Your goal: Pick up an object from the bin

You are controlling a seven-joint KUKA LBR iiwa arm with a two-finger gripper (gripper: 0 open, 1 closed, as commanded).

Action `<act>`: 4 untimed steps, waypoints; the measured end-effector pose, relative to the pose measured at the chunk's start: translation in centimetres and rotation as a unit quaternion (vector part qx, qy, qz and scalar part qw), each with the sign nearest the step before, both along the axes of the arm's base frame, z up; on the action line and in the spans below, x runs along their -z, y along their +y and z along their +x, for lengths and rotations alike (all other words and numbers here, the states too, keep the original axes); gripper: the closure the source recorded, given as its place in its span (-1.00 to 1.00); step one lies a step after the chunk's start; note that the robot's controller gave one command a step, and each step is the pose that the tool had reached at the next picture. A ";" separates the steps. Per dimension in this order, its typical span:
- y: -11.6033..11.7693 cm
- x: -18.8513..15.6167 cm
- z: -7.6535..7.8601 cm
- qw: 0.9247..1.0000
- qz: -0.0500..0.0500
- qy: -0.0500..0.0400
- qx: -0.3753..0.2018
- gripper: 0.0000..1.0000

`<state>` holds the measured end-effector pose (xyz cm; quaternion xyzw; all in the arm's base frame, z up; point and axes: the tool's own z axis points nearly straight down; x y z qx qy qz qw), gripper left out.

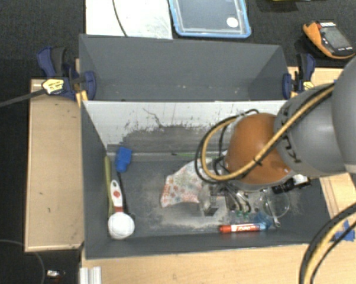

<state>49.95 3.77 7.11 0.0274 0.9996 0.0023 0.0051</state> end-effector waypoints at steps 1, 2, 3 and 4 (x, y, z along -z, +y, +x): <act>0.0 0.0 0.0 1.000 0.000 0.000 0.001 1.00; -1.8 -5.7 -0.1 1.000 0.000 0.001 -0.004 1.00; -1.8 -8.4 1.6 1.000 0.001 0.001 0.018 1.00; -3.5 -3.2 3.3 0.999 0.001 -0.003 0.050 1.00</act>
Offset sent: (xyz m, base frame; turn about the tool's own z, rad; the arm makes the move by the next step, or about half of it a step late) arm -0.0004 -0.0198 0.0647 -0.0103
